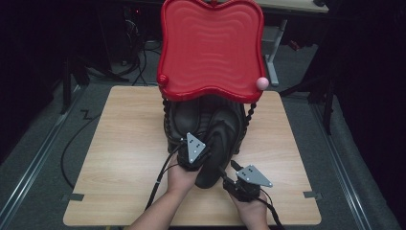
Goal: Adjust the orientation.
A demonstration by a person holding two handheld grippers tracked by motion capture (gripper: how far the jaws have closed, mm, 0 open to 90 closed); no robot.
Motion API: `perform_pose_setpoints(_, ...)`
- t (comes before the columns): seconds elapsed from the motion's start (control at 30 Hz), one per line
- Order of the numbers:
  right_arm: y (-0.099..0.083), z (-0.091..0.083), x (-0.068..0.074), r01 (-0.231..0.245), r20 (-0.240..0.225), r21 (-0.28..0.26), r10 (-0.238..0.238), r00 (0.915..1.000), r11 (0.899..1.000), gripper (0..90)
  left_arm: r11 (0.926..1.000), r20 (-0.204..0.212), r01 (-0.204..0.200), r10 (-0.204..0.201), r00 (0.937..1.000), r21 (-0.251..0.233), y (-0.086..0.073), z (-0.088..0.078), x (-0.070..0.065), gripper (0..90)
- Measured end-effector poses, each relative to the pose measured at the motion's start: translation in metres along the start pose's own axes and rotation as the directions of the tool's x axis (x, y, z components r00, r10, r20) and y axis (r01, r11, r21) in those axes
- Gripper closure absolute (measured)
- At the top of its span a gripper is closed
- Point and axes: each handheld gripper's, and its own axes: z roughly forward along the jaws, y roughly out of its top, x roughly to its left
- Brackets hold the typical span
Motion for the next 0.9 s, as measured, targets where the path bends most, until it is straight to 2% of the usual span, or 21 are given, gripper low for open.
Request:
perform_pose_setpoints(0.07, -0.002, 0.002, -0.001, -0.004, -0.004, 0.01, 0.004, 1.0, 1.0, 50.6, 1.0, 0.016, -0.006, 0.006, 0.9999, -0.005, -0.007, -0.007, -0.002, 54.9)
perform_pose_setpoints(0.13, -0.003, 0.003, -0.001, -0.006, -0.007, 0.015, 0.006, 1.0, 1.0, 50.2, 0.9997, 0.016, -0.023, 0.023, 0.9996, -0.001, -0.017, -0.015, -0.003, 52.5)
perform_pose_setpoints(0.23, -0.007, 0.004, 0.0, -0.003, -0.011, 0.02, 0.003, 0.9999, 1.0, 47.7, 0.9997, 0.023, -0.01, 0.009, 0.9997, 0.021, -0.033, -0.023, -0.002, 53.0)
perform_pose_setpoints(0.33, -0.015, 0.007, 0.003, -0.006, -0.027, 0.057, 0.008, 0.9996, 0.998, 47.0, 0.999, 0.023, -0.003, 0.002, 0.9997, 0.045, -0.047, -0.029, 0.0, 57.8)
perform_pose_setpoints(0.37, -0.018, 0.009, 0.003, -0.005, -0.031, 0.077, 0.008, 0.9995, 0.997, 47.0, 0.9987, 0.021, -0.006, 0.005, 0.9998, 0.051, -0.051, -0.03, 0.0, 61.2)
perform_pose_setpoints(0.4, -0.022, 0.012, 0.003, -0.014, -0.047, 0.098, 0.019, 0.9987, 0.995, 51.1, 0.9985, 0.02, -0.005, 0.004, 0.9998, 0.055, -0.053, -0.031, 0.0, 69.6)
perform_pose_setpoints(0.43, -0.022, 0.012, 0.003, -0.014, -0.047, 0.098, 0.019, 0.9987, 0.995, 51.1, 0.9983, 0.021, -0.004, 0.003, 0.9998, 0.058, -0.055, -0.031, 0.001, 69.6)
perform_pose_setpoints(0.5, -0.021, 0.013, 0.001, -0.041, -0.056, 0.095, 0.046, 0.9973, 0.995, 55.4, 0.9981, 0.007, -0.009, 0.009, 0.9999, 0.062, -0.056, -0.03, -0.001, 75.4)
perform_pose_setpoints(0.57, -0.02, 0.012, -0.001, -0.059, -0.049, 0.087, 0.063, 0.9968, 0.994, 61.1, 0.9982, 0.015, 0.013, -0.014, 0.9998, 0.059, -0.054, -0.031, 0.001, 79.0)
perform_pose_setpoints(0.6, -0.019, 0.011, -0.002, -0.045, -0.038, 0.062, 0.047, 0.9982, 0.997, 72.3, 0.9984, 0.019, 0.013, -0.014, 0.9997, 0.054, -0.054, -0.031, 0.001, 79.3)
perform_pose_setpoints(0.67, -0.015, 0.01, -0.003, -0.038, -0.031, 0.052, 0.04, 0.9987, 0.998, 73.2, 0.999, 0.014, 0.004, -0.005, 0.9999, 0.045, -0.05, -0.031, -0.001, 79.8)
perform_pose_setpoints(0.8, -0.009, 0.011, -0.007, -0.037, -0.025, 0.027, 0.038, 0.999, 0.999, 75.1, 0.9994, 0.008, 0.015, -0.015, 0.9999, 0.033, -0.036, -0.028, 0.001, 79.8)
perform_pose_setpoints(0.9, 0.003, 0.011, -0.011, -0.013, -0.009, 0.005, 0.013, 0.9999, 1.0, 77.7, 0.9994, -0.008, 0.021, -0.021, 0.9998, 0.026, -0.025, -0.022, 0.003, 79.8)
